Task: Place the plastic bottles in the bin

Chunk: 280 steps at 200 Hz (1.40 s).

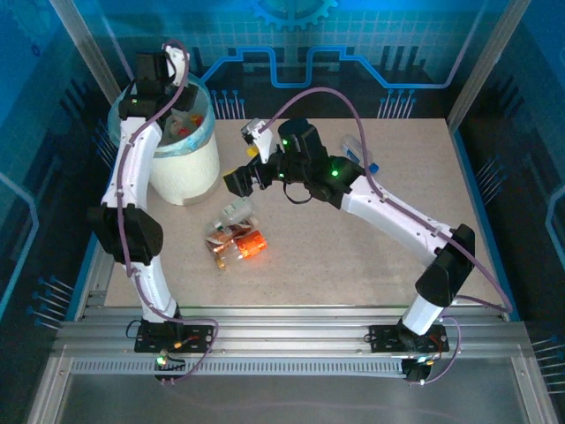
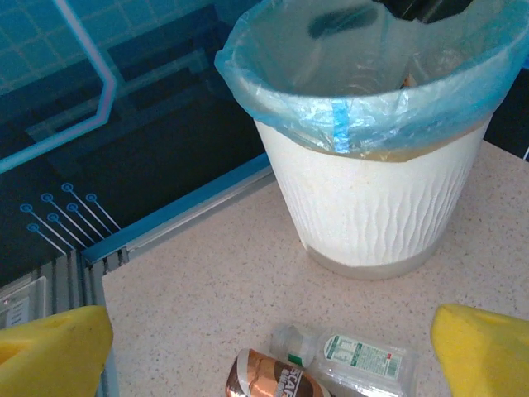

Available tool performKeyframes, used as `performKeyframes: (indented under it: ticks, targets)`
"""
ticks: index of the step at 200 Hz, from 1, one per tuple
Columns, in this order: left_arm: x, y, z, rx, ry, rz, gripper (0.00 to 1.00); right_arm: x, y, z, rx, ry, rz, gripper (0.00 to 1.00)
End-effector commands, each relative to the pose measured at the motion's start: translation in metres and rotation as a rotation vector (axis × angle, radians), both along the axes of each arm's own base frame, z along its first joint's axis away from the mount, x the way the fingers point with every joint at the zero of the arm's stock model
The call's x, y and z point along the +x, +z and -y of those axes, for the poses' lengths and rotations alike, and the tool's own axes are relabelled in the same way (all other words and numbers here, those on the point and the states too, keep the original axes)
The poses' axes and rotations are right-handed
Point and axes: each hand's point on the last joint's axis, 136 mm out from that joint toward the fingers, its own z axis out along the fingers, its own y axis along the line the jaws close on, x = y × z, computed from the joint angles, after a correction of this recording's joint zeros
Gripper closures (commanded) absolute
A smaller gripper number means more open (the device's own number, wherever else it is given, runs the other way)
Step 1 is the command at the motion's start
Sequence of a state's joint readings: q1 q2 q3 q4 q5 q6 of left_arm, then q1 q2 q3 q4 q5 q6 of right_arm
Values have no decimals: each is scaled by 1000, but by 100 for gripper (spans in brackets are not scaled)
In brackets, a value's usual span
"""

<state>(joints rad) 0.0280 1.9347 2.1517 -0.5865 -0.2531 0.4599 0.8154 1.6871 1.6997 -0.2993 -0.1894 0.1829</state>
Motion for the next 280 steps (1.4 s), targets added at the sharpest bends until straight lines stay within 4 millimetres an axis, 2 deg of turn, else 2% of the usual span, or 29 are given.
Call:
performKeyframes:
  ticks: [1, 49, 71, 95, 124, 134, 148, 172, 209, 244, 280]
  targets:
    - [-9, 32, 0, -52, 12, 83, 15, -1, -1, -1, -16, 0, 2, 0]
    - [-19, 44, 2, -126, 31, 113, 20, -3, -4, 3, -22, 0, -4, 0]
    - [-27, 59, 9, -186, 11, 148, 20, -1, -3, 11, -36, -16, 9, 0]
    - [-43, 86, 21, -276, -25, 207, 21, 13, -3, 33, -65, -76, -8, 0]
    - [-73, 114, 44, -390, -96, 260, 23, 47, -20, 79, -149, -207, -55, 0]
    - [-83, 116, 56, -403, -121, 268, 24, 58, -28, 96, -183, -231, -57, 0]
    - [-100, 121, 80, -401, -175, 278, 24, 78, -43, 125, -239, -292, -59, 0]
    - [-128, 113, 129, -403, -275, 268, 24, 114, -69, 181, -330, -420, -77, 0]
    - [-162, 71, 219, -463, -466, 171, 24, 165, -118, 259, -421, -579, -138, 0]
    - [-186, 21, 309, -568, -651, 21, 22, 204, -171, 304, -503, -620, -216, 0]
    - [-201, -33, 380, -627, -740, -138, 23, 232, -221, 340, -571, -664, -309, 0]
